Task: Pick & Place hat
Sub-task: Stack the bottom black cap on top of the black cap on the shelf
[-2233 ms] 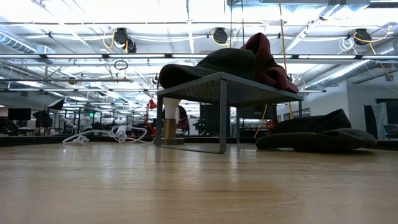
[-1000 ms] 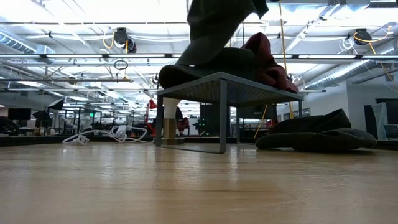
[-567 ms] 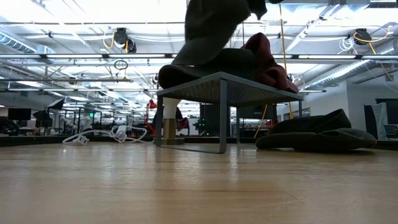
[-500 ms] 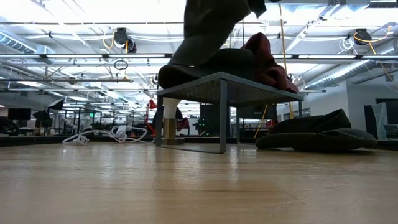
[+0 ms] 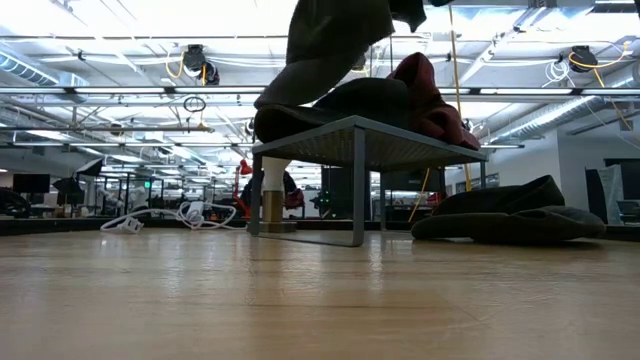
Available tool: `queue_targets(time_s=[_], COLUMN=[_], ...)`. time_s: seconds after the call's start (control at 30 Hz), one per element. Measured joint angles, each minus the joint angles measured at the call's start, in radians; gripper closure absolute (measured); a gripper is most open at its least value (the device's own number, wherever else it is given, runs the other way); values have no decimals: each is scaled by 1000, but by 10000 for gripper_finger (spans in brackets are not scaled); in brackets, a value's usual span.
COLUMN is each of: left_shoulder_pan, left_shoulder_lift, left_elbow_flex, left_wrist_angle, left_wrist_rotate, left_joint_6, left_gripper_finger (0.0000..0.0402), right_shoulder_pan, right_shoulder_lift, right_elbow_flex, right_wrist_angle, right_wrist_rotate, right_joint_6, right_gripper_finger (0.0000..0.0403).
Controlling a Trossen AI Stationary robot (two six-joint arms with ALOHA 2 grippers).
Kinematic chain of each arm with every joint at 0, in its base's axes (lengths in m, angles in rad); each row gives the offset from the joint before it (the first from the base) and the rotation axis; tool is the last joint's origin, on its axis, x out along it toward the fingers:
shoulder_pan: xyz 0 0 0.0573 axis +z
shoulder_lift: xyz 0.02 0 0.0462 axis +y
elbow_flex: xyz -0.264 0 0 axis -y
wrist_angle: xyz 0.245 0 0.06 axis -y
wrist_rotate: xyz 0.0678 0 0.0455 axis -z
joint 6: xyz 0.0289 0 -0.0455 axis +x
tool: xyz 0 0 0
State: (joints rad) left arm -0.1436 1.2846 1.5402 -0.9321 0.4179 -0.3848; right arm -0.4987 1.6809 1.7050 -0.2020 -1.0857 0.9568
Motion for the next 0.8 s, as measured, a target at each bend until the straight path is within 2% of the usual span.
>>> queue_targets(time_s=[0.23, 0.47, 0.8], left_shoulder_pan=[0, 0, 0], left_shoulder_lift=[0, 0, 0], left_elbow_flex=[0, 0, 0], left_wrist_angle=[0, 0, 2], left_wrist_rotate=[0, 0, -2], left_joint_6=[-9, -6, 11], left_gripper_finger=[270, 270, 270], right_shoulder_pan=[-46, -50, -42], right_shoulder_lift=[-1, -1, -9], right_elbow_flex=[0, 0, 1], right_wrist_angle=[-102, -342, -353], right_wrist_rotate=[19, 166, 199], right_joint_6=[-87, -301, -361], right_gripper_finger=[403, 403, 403])
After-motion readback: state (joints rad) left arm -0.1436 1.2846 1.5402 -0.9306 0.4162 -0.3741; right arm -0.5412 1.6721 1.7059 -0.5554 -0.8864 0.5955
